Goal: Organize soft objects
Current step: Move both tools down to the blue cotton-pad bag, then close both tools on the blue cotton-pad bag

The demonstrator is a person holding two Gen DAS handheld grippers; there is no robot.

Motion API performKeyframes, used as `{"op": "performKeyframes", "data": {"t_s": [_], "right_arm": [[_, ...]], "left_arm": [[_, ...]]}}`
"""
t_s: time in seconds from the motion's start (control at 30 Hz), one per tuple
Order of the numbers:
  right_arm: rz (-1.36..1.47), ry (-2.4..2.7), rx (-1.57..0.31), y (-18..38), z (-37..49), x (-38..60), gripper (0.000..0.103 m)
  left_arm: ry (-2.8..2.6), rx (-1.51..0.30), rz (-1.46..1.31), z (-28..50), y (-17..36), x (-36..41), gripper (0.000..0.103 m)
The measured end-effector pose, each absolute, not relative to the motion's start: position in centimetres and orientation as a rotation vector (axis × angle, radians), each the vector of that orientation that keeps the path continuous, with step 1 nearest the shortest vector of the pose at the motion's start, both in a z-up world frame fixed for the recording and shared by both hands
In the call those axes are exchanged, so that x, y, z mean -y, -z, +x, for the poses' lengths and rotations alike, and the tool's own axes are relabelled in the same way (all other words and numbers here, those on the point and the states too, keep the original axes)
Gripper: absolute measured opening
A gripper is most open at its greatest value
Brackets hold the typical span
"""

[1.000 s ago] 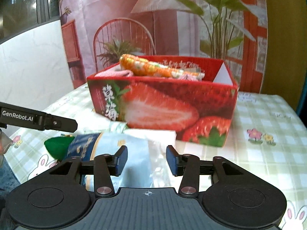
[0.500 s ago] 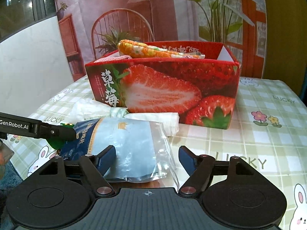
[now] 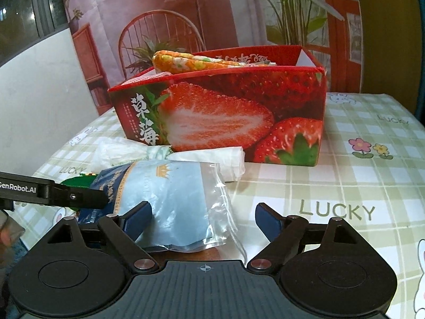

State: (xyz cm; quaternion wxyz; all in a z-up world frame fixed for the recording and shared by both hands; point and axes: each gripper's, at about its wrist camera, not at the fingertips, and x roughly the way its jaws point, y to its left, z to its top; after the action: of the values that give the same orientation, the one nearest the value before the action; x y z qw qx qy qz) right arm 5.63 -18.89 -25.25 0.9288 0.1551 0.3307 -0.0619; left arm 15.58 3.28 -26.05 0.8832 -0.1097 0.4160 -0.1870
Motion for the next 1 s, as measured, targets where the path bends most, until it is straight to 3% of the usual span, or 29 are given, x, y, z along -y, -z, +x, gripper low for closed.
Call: {"op": "performKeyframes", "data": {"t_s": [0.27, 0.4, 0.6, 0.67, 0.73, 0.77, 0.83, 1.0], "right_arm": [[0.31, 0.049, -0.663, 24.9, 5.8, 17.9, 0.079], [0.315, 0.064, -0.651, 24.7, 5.7, 18.1, 0.06], [0.311, 0.036, -0.648, 24.7, 5.7, 17.9, 0.047], [0.307, 0.033, -0.645, 24.6, 5.6, 17.8, 0.043], [0.297, 0.043, -0.64, 24.5, 5.6, 17.8, 0.033], [0.291, 0.054, -0.635, 24.4, 5.5, 17.9, 0.03], [0.287, 0.075, -0.623, 24.1, 5.4, 18.1, 0.013], [0.289, 0.084, -0.597, 23.6, 5.0, 18.7, 0.007]], "left_arm": [[0.402, -0.86, -0.242, 15.4, 26.0, -3.1, 0.062], [0.4, -0.864, -0.238, 15.4, 26.1, -3.1, 0.061], [0.401, -0.859, -0.24, 15.5, 26.3, -3.2, 0.062], [0.406, -0.85, -0.241, 15.4, 26.2, -3.2, 0.053], [0.399, -0.833, -0.222, 15.2, 25.9, -3.1, 0.038], [0.398, -0.825, -0.217, 15.2, 25.7, -3.1, 0.035], [0.403, -0.814, -0.225, 15.2, 25.5, -3.2, 0.026], [0.419, -0.787, -0.218, 14.9, 25.0, -3.0, 0.022]]}}
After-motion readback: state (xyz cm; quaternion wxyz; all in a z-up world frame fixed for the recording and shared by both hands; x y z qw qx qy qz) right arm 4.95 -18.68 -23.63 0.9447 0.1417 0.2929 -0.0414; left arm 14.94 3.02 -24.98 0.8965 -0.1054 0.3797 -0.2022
